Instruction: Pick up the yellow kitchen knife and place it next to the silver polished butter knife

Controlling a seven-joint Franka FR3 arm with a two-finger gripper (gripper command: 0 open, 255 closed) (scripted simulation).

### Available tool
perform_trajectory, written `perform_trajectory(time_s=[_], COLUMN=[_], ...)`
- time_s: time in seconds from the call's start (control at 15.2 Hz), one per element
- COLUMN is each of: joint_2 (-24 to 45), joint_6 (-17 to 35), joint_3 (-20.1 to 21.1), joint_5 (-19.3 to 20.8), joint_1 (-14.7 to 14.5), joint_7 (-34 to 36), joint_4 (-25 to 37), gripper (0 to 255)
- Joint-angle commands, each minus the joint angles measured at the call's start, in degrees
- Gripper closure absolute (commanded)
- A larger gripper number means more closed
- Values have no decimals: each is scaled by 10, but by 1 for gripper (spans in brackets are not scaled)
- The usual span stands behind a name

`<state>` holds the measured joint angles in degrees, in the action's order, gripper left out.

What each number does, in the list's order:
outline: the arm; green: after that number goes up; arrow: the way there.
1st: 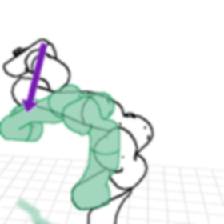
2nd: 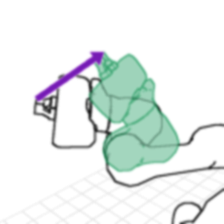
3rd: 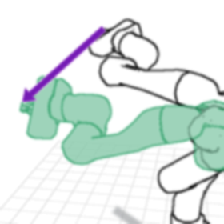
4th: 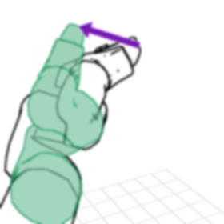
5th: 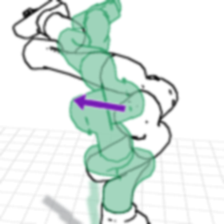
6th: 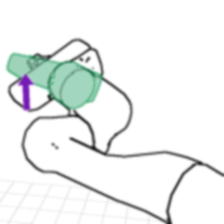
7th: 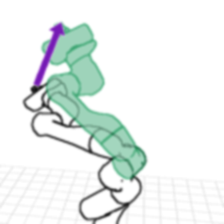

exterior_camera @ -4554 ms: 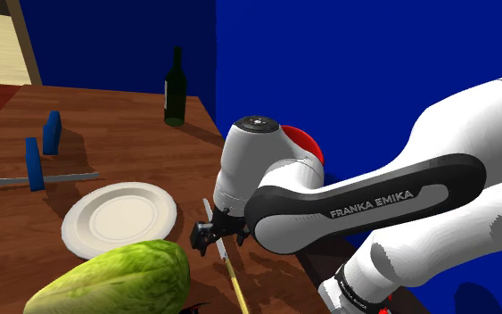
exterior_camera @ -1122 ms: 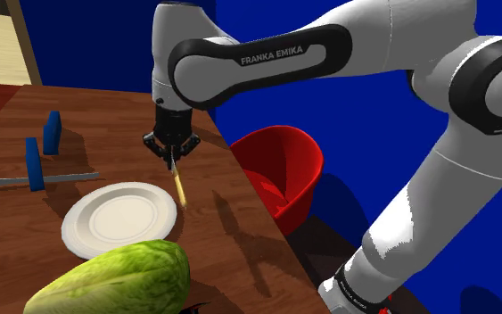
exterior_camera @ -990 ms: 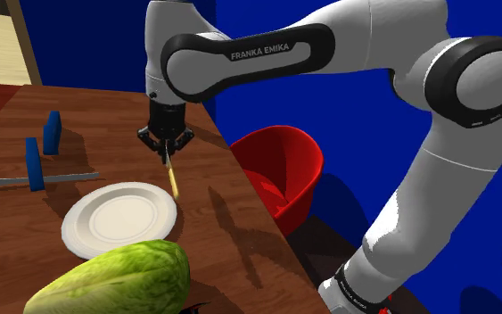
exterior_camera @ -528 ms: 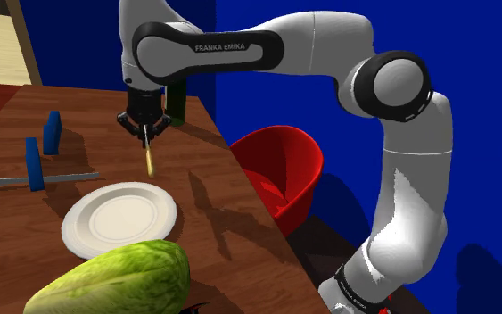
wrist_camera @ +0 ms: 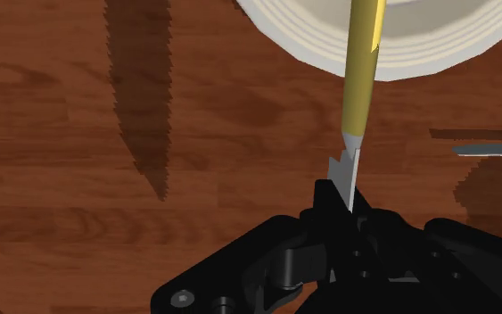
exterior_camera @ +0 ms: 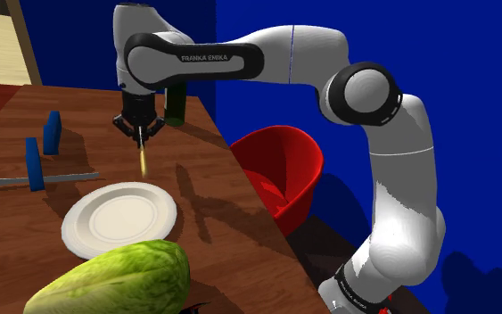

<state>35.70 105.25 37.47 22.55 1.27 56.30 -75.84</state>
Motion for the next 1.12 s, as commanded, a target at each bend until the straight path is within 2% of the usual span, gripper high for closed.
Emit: perform_trajectory(time_s=[0.0,0.86,1.06], joint_2=[4,35,35], joint_6=[13,95,95], joint_3=[-2,-16,-16], joint_5=[3,25,25], joint_1=[0,2,2], joint_7=[2,19,19], joint_4=[-9,-67,-67], gripper=[255,255,255])
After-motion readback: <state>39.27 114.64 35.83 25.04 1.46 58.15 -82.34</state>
